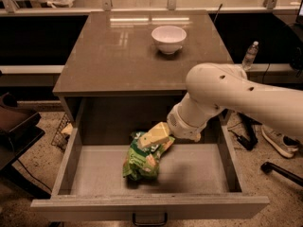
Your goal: Pick green rice chip bag from top drawer and place on counter
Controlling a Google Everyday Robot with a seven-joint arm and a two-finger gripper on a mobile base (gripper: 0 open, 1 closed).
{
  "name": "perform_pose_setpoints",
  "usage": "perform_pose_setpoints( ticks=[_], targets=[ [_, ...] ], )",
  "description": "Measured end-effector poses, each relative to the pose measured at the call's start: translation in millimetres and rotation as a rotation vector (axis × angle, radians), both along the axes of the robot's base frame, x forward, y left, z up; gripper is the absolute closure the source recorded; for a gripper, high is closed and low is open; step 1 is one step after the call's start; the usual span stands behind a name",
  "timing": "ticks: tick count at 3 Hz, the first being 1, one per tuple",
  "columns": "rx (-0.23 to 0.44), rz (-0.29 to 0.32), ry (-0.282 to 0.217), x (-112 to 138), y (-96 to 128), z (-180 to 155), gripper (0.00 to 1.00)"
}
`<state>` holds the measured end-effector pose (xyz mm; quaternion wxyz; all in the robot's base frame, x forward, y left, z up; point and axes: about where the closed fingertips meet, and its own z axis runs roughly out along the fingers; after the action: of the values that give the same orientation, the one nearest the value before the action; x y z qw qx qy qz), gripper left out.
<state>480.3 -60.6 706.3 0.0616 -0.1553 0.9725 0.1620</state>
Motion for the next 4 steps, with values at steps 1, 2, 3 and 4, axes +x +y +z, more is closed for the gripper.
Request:
perform_pose_setpoints(
  ticks=[1,2,3,4],
  targets=[
    [0.088,-0.054,0.032,11.2,30.9,-23.8,0.0],
    [0.098,-0.061,0.032,13.7,33.4,-27.3,0.0],
    [0.028,-0.108,0.065,14.2,38.3,-46.8,0.0],
    [-0.083,-0.151,0.1,12.7,49.7,-74.6,0.0]
  ],
)
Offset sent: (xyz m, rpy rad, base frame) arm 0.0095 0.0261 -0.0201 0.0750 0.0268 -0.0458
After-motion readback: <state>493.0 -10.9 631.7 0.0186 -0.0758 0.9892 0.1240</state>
